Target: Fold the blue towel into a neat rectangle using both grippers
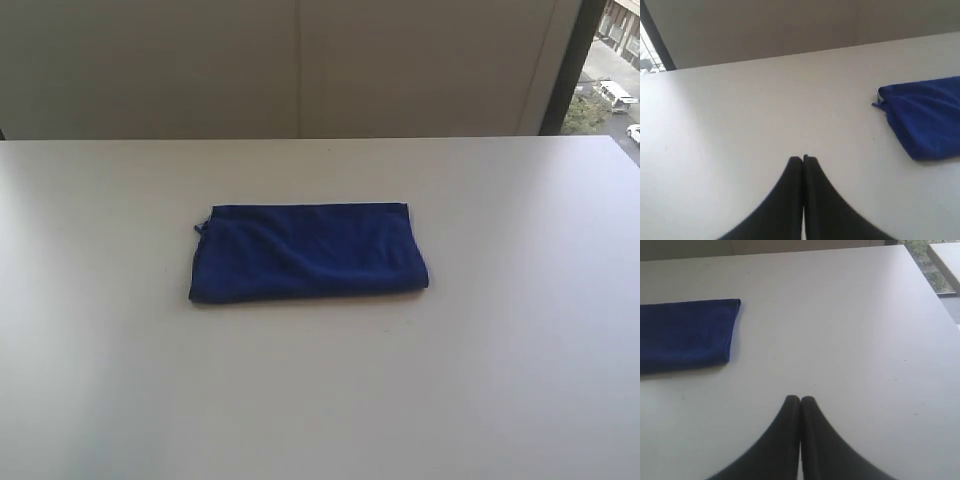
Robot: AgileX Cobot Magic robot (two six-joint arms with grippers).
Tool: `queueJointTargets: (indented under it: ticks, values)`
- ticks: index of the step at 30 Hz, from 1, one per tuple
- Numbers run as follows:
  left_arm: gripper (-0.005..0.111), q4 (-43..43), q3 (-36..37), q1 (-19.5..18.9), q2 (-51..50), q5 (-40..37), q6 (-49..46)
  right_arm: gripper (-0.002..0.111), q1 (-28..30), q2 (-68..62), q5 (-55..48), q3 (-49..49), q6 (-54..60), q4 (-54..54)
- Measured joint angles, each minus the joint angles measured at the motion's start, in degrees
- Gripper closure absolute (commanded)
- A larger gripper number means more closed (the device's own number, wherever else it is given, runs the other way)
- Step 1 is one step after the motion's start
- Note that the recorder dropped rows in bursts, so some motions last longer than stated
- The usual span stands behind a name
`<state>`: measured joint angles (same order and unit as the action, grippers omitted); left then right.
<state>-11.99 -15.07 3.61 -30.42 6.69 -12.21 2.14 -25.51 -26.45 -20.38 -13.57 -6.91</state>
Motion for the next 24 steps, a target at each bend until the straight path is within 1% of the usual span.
queueJointTargets:
  ticks: [4, 7, 12, 17, 24]
  values:
    - [0.107, 1.0, 1.3, 0.8, -0.1, 1.5, -0.7, 0.108, 0.0, 0.0, 1.1, 0.3, -0.8, 0.1]
    - [0.107, 1.0, 1.4, 0.9, -0.3, 1.6, 1.5, 0.108, 0.0, 0.0, 1.4, 0.3, -0.8, 0.1]
    - [0.107, 0.9, 1.4, 0.9, -0.3, -0.5, 3.0, 0.108, 0.0, 0.0, 1.5, 0.3, -0.9, 0.1]
    - [0.107, 0.2, 1.4, 0.9, -0.3, -0.7, 6.1, 0.108, 0.0, 0.0, 1.6, 0.3, -1.0, 0.1]
    - [0.107, -0.1, 1.4, 0.9, -0.3, -0.7, 7.0, 0.108, 0.0, 0.0, 1.6, 0.3, -1.0, 0.1]
